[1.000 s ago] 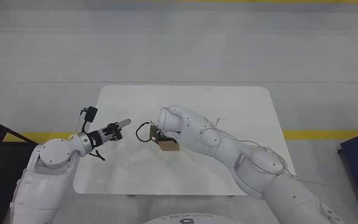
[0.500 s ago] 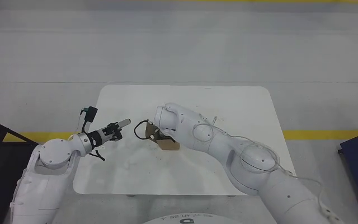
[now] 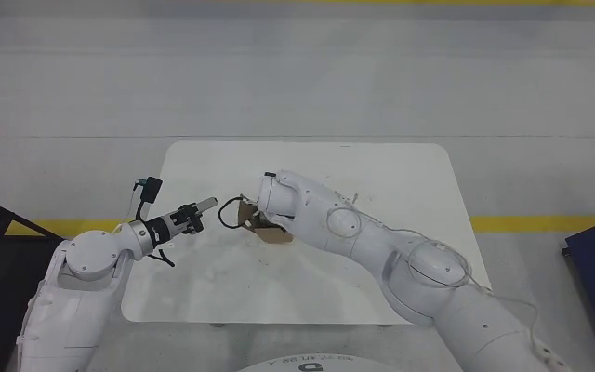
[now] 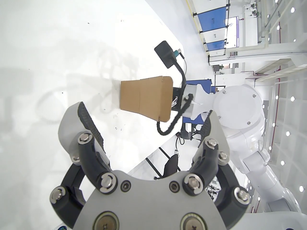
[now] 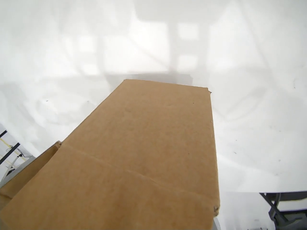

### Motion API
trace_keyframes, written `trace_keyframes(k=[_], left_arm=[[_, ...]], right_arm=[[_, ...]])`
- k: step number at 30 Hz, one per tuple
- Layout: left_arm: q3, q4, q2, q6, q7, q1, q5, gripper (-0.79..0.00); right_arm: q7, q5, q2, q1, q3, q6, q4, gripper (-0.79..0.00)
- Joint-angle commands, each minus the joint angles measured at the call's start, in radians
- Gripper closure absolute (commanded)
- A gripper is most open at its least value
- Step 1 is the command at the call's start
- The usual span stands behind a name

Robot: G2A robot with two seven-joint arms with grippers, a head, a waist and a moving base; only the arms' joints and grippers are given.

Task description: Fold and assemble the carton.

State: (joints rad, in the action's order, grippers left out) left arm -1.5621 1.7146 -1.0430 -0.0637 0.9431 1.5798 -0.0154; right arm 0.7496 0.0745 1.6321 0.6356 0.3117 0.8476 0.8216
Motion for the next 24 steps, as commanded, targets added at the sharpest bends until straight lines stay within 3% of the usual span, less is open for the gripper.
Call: trace_keyframes(k=[1,5,11,17,24], left_arm=[[0.000,0.000,0.000,0.000,0.000,0.000,0.000,-0.785],[0.000,0.000,0.000,0.000,0.000,0.000,0.000,-0.785],[0.000,0.000,0.000,0.000,0.000,0.000,0.000,-0.785],[0.000,0.000,0.000,0.000,0.000,0.000,0.000,-0.785],[0.126,0.167,-0.002,-0.003,0.016,-0.014,-0.118,-0.785]], right_arm=[[-0.055,-0.001,-0.023,0.025,0.039,-0.050,0.052,0.000],[-0.115,0.019,-0.097,0.108,0.132,-0.161,0.187,0.000],[-0.026,0.068,-0.191,0.187,0.247,-0.136,0.296,0.000],[0.039,0.130,-0.238,0.234,0.292,-0.104,0.379,0.000],[0.076,0.136,-0.264,0.269,0.338,-0.178,0.394,0.000]])
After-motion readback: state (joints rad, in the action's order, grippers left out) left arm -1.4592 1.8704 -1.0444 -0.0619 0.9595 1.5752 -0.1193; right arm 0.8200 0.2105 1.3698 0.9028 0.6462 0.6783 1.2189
